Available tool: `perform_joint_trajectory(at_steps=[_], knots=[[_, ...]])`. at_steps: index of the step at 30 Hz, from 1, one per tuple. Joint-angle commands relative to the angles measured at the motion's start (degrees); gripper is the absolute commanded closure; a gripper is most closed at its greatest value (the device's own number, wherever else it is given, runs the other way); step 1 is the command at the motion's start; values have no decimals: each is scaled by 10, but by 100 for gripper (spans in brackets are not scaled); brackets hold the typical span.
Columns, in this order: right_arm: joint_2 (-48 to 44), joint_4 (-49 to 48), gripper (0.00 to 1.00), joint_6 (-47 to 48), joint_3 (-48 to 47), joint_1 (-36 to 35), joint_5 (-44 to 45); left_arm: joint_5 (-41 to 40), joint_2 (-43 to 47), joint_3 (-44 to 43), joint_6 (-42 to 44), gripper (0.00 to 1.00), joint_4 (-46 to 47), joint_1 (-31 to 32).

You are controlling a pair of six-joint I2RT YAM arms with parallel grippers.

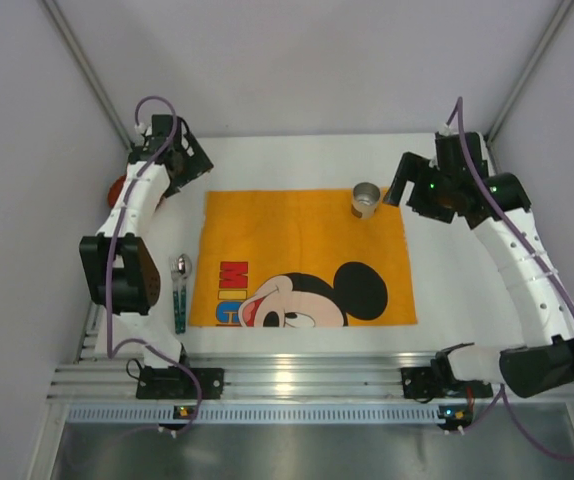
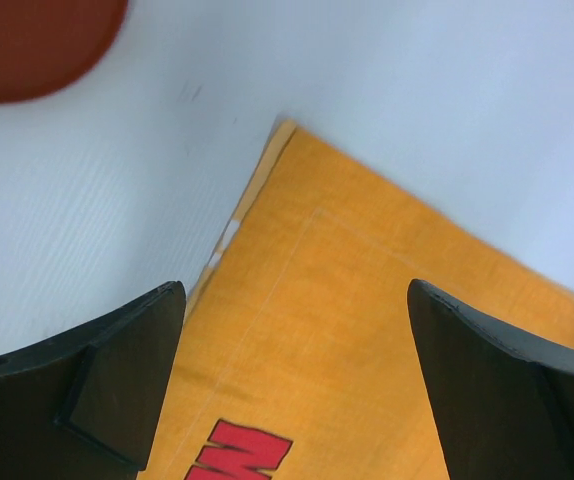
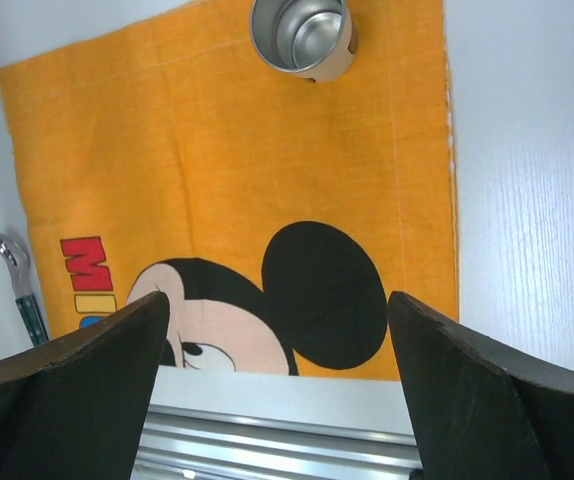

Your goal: Set the dinner table for one person

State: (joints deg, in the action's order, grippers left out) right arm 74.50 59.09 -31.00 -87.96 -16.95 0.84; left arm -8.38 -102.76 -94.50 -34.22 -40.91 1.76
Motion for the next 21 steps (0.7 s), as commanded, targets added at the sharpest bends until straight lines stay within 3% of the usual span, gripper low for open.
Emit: perform_joint_trajectory(at_steps=[1,5,9,14,15,21], knots=[[-50,-49,9,31,46,-5,-19,-41,-12,-81,1,2,11,-13],[-153,-88,7,61,118,-5,-16,-45,-24,-91,-5,2,35,-62],[-201,-85,6,78,182,-5,-70,15,-31,-56,-25,7,30,-128],[-281,-79,2,67,239,-5,-92,136,13,83,-64,11,128,-208],[-292,-78,0,68,253,-5,-79,141,21,93,-66,6,139,-210],[-306,-25,0,117,244,-5,-32,102,6,95,-72,5,130,-209]])
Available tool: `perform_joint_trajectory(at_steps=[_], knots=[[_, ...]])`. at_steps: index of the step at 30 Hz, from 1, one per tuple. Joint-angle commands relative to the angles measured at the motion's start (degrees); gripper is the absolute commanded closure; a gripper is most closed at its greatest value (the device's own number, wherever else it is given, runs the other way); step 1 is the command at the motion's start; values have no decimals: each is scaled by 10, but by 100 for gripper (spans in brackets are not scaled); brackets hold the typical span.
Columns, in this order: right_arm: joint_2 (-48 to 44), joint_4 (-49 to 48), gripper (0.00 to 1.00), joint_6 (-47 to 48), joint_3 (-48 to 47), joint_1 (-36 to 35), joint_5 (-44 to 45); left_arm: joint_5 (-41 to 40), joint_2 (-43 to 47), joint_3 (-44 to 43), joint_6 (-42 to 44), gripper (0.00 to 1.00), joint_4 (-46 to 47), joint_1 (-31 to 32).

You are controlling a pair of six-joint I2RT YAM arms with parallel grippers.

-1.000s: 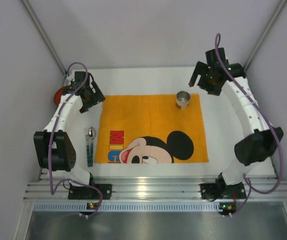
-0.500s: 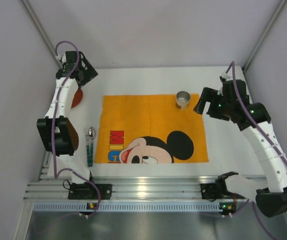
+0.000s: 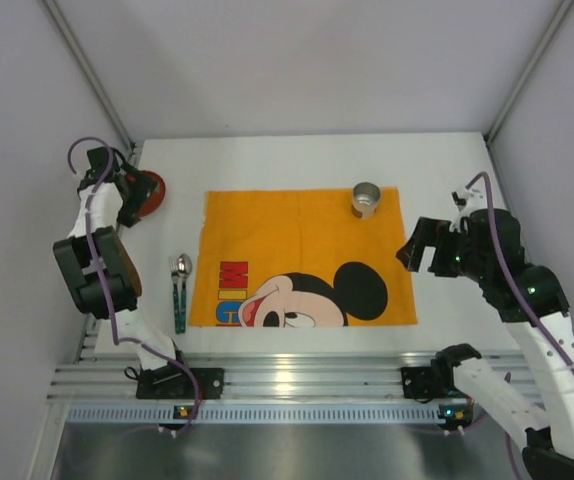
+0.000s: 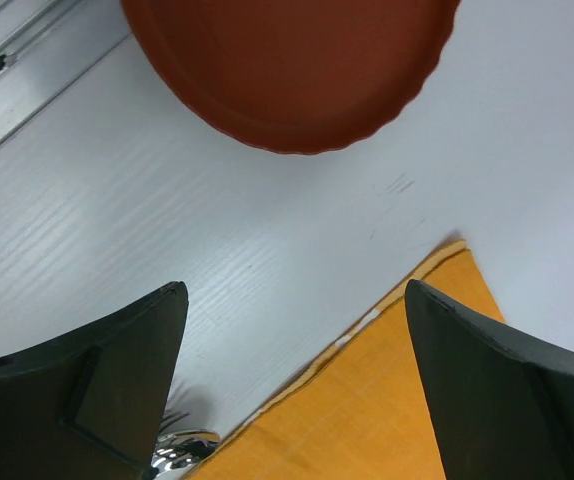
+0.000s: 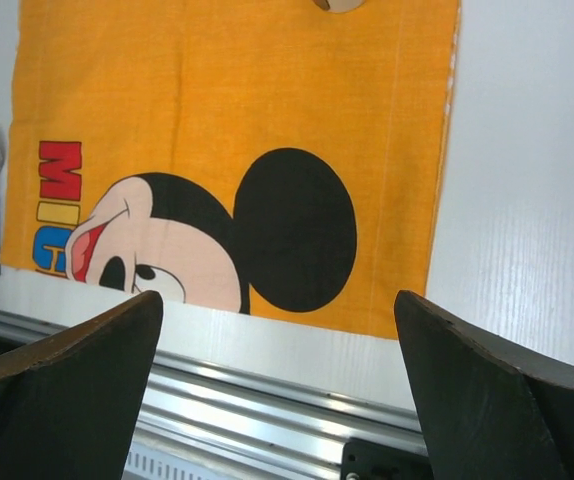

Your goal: Set the dinner table for one person

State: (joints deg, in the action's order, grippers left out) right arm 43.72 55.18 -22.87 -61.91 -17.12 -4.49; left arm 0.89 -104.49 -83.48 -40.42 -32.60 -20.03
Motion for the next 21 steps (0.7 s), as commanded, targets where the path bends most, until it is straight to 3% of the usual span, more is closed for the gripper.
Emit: perform_joint_trajectory(at_steps=[1,5,16,21], knots=[[7,20,0,43,-20,-3,22,8,17,-18,-12,5,47,8],[39,27,0,53,-28,-8,25,12,-16,-30,-28,7,34,9],[78,30,0,60,-33,-6,34,-146,25,57,-149,6,68,9],[94,24,0,61,-26,-6,39,-141,-29,10,-168,7,53,9]])
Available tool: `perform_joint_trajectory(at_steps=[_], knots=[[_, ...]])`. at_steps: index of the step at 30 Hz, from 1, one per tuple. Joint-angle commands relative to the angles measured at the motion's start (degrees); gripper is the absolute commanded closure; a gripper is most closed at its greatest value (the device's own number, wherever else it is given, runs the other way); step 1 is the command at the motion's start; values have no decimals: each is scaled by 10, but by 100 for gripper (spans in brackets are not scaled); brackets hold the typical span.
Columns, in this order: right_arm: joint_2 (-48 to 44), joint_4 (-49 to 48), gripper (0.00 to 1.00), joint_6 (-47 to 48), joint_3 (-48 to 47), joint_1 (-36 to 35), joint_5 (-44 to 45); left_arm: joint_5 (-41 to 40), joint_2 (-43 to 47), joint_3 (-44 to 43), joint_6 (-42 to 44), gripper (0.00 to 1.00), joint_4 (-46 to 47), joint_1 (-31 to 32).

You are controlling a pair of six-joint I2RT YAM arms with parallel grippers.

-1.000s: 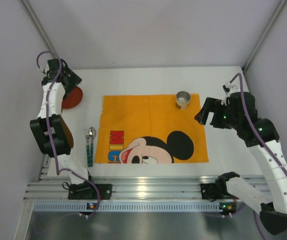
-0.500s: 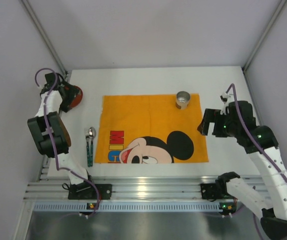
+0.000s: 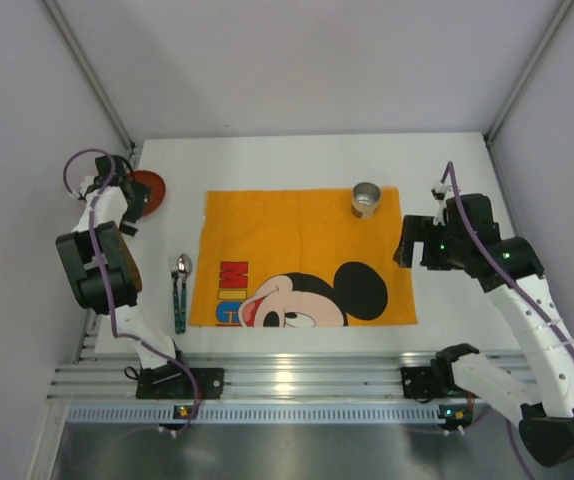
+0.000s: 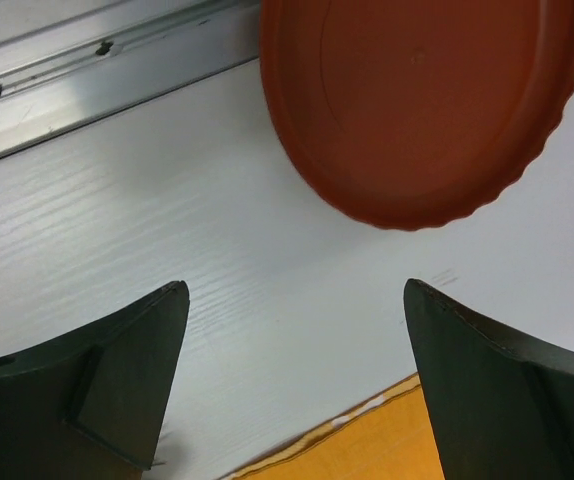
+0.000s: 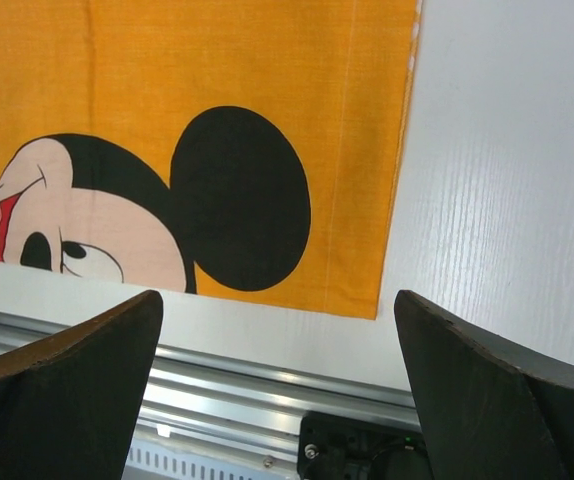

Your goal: Set the dinner table for one person

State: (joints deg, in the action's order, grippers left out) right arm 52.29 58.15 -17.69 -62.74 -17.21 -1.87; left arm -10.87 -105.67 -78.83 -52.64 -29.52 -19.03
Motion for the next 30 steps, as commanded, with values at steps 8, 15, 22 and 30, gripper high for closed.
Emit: perform_joint_trajectory(at_steps=[8,15,22,30], knots=[[33,-15,0,2,-11,2,17,-20,-95,-97,-87,10,35,-2],[47,-17,0,-10,-7,6,41,-10,-118,-107,-104,14,24,1],[71,-26,0,-13,-7,10,38,5,-157,-122,-105,25,45,0],[93,-31,0,-2,-15,13,39,37,-211,-157,-120,67,75,1]])
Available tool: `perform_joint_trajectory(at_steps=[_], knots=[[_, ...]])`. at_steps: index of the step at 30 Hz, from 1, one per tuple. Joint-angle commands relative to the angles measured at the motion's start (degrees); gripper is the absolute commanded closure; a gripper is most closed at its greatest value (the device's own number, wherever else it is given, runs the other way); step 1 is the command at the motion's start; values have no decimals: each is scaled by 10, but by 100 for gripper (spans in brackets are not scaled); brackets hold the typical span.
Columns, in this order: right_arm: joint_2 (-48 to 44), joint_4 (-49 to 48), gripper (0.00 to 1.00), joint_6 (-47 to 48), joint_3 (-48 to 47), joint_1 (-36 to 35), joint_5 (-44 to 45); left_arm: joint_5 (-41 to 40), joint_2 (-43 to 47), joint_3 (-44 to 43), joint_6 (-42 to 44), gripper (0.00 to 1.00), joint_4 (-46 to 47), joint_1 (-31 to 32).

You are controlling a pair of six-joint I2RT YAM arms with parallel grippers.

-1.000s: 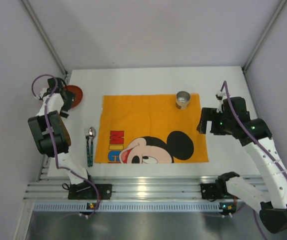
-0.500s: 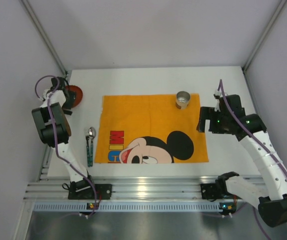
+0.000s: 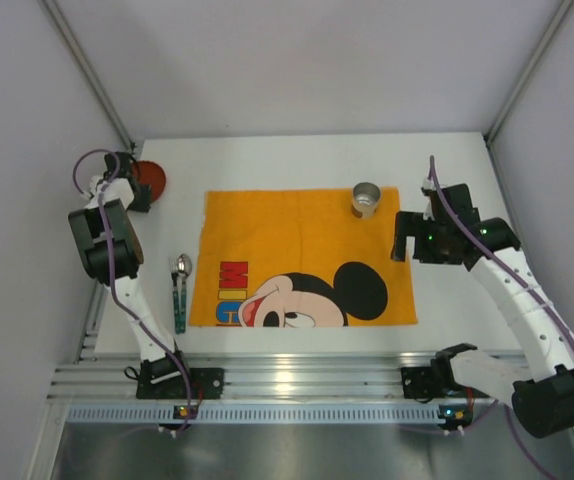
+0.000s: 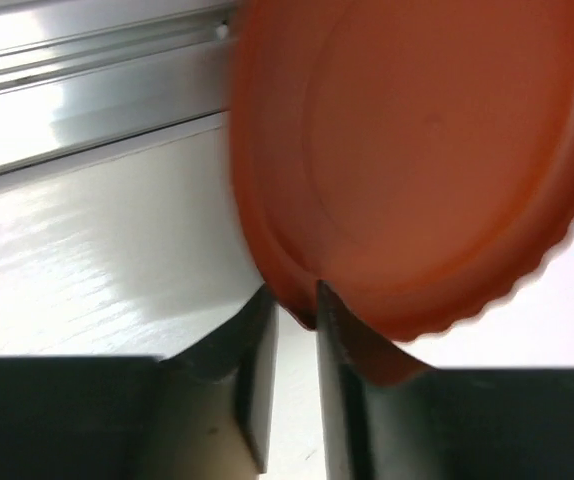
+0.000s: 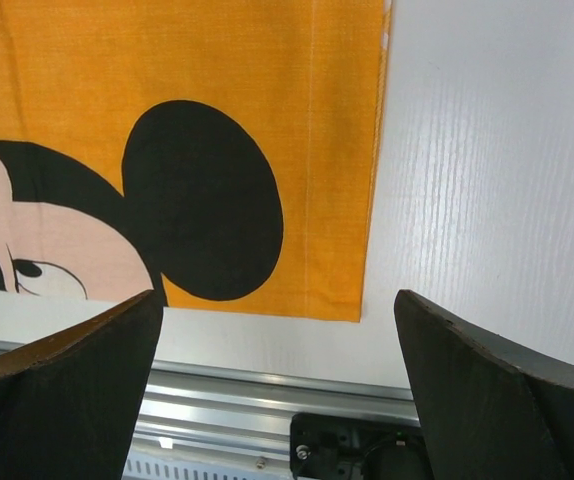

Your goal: Set the dinner table for one person

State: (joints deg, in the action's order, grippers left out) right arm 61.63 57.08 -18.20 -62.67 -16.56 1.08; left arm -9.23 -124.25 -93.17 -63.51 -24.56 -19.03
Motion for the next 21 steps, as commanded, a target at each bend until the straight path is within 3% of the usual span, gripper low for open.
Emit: perform_joint_trajectory(at_steps=[1,2,3,11,14,17,21], knots=[[3,-20,0,4,-17,7,10,23,-28,-18,-13,77,27,0],[3,-20,0,4,-17,7,11,28,-35,-18,-14,94,31,1],[3,-20,0,6,-17,9,12,38,-38,-24,-14,100,36,1],[-5,-19,0,12,-13,17,16,89,-52,-65,25,100,56,15],[-9,-19,0,12,-11,18,16,155,-60,-92,72,100,65,34],[-16,-19,0,11,-8,20,16,220,-64,-140,119,100,69,61],[-32,-19,0,5,-2,22,8,241,-56,-170,191,100,22,139]])
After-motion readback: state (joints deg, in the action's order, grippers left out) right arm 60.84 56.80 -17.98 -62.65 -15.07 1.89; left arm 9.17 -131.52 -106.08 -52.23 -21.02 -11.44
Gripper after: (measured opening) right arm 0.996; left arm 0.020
